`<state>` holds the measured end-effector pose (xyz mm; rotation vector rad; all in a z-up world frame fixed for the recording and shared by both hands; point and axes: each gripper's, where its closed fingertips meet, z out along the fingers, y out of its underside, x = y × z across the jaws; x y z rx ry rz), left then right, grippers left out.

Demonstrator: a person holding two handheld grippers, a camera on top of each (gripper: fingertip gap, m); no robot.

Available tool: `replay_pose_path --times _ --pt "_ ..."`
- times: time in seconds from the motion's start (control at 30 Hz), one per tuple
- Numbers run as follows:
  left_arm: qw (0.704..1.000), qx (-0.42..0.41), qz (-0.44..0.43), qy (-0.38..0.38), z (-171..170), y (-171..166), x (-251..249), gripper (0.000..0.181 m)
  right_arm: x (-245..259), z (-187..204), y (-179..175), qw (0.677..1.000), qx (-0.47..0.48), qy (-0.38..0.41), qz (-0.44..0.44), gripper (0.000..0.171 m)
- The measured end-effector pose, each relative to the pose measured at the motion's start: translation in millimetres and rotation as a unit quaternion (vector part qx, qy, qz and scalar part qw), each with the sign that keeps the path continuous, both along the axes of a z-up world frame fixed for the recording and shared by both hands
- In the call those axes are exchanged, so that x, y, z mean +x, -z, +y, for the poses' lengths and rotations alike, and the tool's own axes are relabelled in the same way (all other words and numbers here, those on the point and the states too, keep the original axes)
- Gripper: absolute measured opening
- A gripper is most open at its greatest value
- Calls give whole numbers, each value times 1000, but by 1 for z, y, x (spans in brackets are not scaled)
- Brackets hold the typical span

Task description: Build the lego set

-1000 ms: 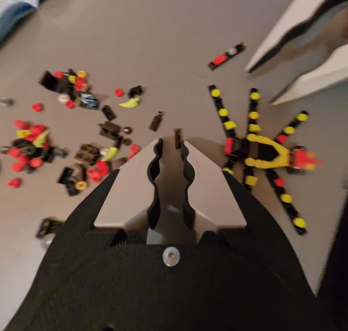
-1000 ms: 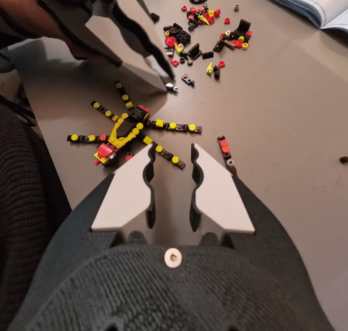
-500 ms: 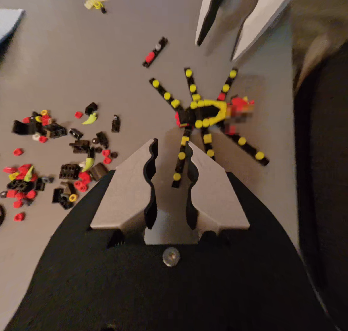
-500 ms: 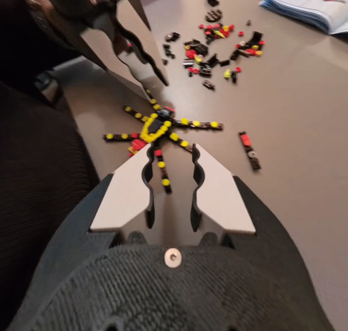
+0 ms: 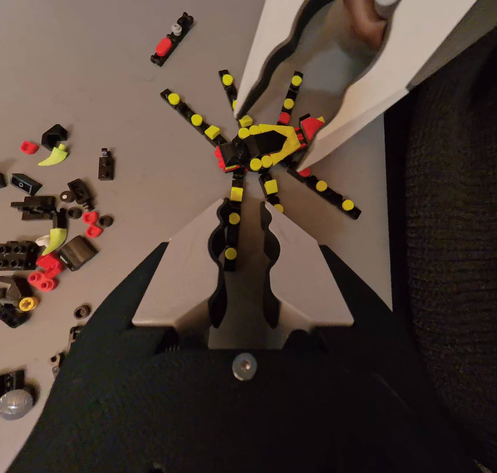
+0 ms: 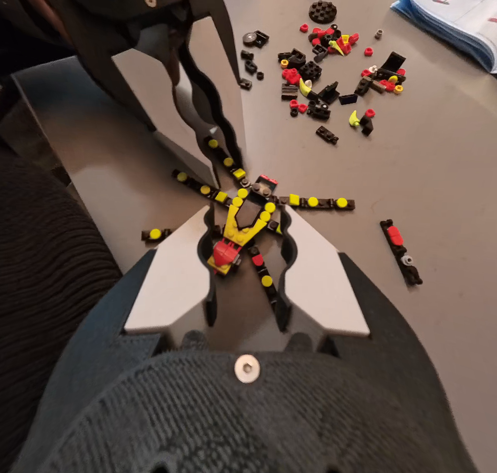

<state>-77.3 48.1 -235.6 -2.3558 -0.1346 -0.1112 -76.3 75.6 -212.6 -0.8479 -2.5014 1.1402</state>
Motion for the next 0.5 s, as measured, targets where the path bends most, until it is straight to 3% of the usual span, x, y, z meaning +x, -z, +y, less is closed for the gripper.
replay_pose_path --times 0.17,0.23,0.5 --pt "1000 5 -11 2 0 0 2 20 2 -8 7 999 -20 -8 -43 45" --pt "1000 6 -14 6 0 0 3 19 0 -9 9 999 -11 -9 -44 34" --pt "1000 1 -10 12 -7 0 1 20 2 -8 11 999 -9 -22 -46 34"
